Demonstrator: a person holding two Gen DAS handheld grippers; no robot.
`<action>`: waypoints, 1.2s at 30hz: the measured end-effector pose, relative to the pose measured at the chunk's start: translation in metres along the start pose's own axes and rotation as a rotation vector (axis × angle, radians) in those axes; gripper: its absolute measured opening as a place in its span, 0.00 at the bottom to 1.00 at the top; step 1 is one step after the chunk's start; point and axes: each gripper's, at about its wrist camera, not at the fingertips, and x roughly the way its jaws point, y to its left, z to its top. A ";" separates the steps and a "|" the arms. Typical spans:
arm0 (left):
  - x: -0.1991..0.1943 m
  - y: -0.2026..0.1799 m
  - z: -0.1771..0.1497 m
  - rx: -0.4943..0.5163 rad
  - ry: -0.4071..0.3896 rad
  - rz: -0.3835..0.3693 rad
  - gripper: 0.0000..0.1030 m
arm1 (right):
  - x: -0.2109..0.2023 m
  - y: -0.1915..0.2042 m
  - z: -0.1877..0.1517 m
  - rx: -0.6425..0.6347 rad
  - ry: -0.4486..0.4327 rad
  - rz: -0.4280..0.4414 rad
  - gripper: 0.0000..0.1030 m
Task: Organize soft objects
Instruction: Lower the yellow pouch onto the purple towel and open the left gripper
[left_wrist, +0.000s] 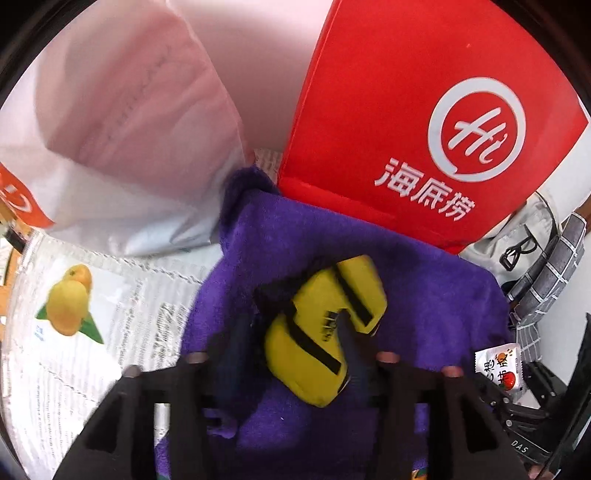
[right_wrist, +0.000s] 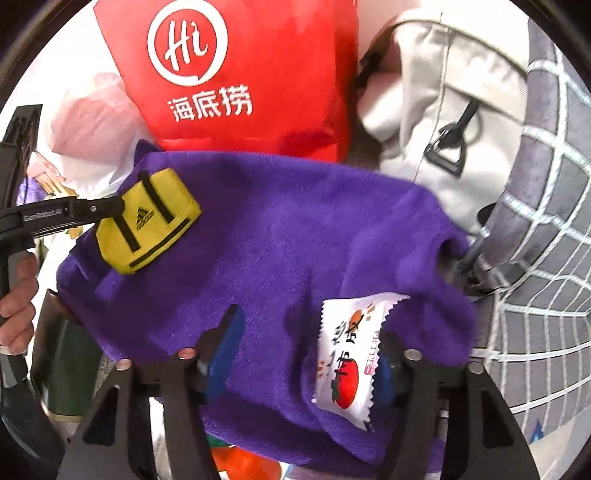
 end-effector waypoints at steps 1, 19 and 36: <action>-0.004 -0.001 0.001 0.005 -0.018 0.008 0.61 | -0.002 -0.002 0.000 -0.005 -0.007 -0.018 0.66; -0.042 -0.003 0.007 0.016 -0.081 -0.064 0.65 | -0.084 0.011 0.004 -0.041 -0.262 -0.107 0.76; -0.101 -0.044 -0.007 0.146 -0.155 -0.114 0.65 | -0.128 0.060 -0.130 -0.160 -0.138 0.044 0.76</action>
